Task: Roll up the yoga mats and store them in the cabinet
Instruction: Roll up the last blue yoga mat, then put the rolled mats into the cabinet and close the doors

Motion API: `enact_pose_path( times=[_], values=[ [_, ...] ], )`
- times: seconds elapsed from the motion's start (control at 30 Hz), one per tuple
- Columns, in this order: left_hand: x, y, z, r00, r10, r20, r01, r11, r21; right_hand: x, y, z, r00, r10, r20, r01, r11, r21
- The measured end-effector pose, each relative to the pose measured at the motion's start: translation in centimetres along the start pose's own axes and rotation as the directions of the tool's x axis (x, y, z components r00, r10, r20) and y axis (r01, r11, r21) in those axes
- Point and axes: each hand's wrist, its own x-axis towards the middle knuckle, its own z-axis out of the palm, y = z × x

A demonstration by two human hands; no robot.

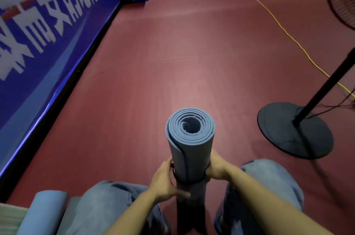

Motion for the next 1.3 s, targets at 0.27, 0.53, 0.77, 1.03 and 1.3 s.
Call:
enact_pose_path(
  times=[0.27, 0.53, 0.77, 1.03, 1.3],
  values=[
    [-4.4, 3.9, -0.1, 0.941, -0.054, -0.334, -0.131, 0.853, -0.506, -3.5, -6.1, -1.0, 0.993, -0.112, -0.029, 0.116, 0.963, 0.242],
    [-11.7, 9.0, -19.5, 0.637, -0.25, -0.729, -0.264, 0.818, -0.512, -3.4, -25.4, 2.0, 0.808, -0.589, -0.015, 0.553, 0.75, 0.363],
    [-27.4, 7.4, -32.9, 0.731, -0.039, -0.682, -0.045, 0.994, -0.104, -8.4, -38.8, 9.0, 0.65, -0.757, -0.07, 0.729, 0.595, 0.338],
    [-44.0, 7.1, -42.3, 0.069, -0.006, -0.998, 0.32, 0.947, 0.016, -12.9, -49.7, 15.2, 0.598, -0.781, -0.18, 0.753, 0.47, 0.46],
    [-53.3, 6.1, -53.8, -0.25, -0.355, -0.901, 0.257, 0.873, -0.415, -17.5, -52.6, 20.9, 0.659, -0.738, -0.146, 0.589, 0.385, 0.71]
  ],
)
